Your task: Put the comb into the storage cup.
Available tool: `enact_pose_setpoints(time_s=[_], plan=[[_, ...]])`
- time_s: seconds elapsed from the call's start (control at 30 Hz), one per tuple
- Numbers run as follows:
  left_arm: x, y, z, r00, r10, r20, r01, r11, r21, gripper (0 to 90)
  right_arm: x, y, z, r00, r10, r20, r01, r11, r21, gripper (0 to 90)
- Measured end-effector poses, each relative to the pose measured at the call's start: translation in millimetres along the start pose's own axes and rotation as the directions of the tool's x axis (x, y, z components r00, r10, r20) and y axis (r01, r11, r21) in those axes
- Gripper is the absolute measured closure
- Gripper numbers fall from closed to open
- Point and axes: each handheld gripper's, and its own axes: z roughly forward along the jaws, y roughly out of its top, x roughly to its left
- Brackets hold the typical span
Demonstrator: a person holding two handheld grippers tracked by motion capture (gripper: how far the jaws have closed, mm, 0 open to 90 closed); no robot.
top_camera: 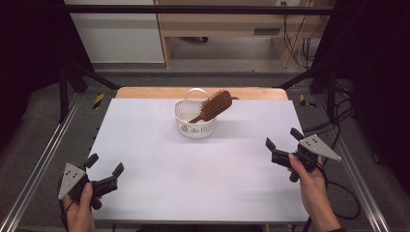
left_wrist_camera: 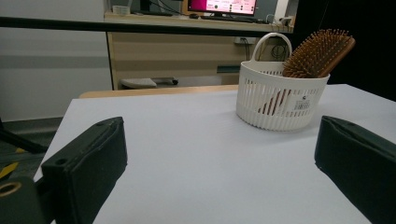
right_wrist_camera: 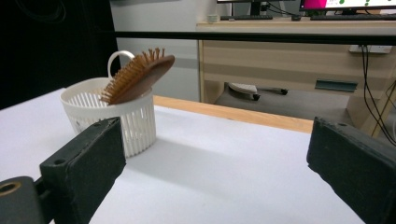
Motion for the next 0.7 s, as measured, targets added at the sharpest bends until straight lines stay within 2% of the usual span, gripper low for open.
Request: enact_pose_setpoints(time_s=[0.17,0.3,0.4,0.57,0.7], plan=[[4.1,0.5,-2.6,0.9998,-0.016,-0.015,0.016,0.9998,-0.01,2.3,0.1,-14.1,-6.8,1.0,-0.003,0.003,0.003,1.0,0.01,4.7],[4.6,0.9,-3.0,0.9997,-0.023,-0.012,0.022,0.9996,-0.019,2.3,0.7,-24.7,-9.0,0.9998,-0.016,0.008,0.016,1.0,0.019,4.8],[3.4,1.6,-2.6,0.9998,-0.019,0.001,0.019,0.9996,-0.022,2.3,3.0,-30.9,-9.5,1.0,-0.002,0.001,0.002,1.0,0.021,4.9],[4.2,2.1,-4.6,0.9999,-0.017,0.004,0.017,0.9993,-0.034,2.3,8.2,-36.3,-9.1,0.9992,-0.026,-0.03,0.026,0.999,0.024,4.8],[2.9,2.1,-3.9,0.9999,-0.014,0.009,0.015,0.9992,-0.037,2.3,11.8,-40.0,-8.7,0.9985,-0.024,-0.05,0.025,1.0,0.019,4.5]])
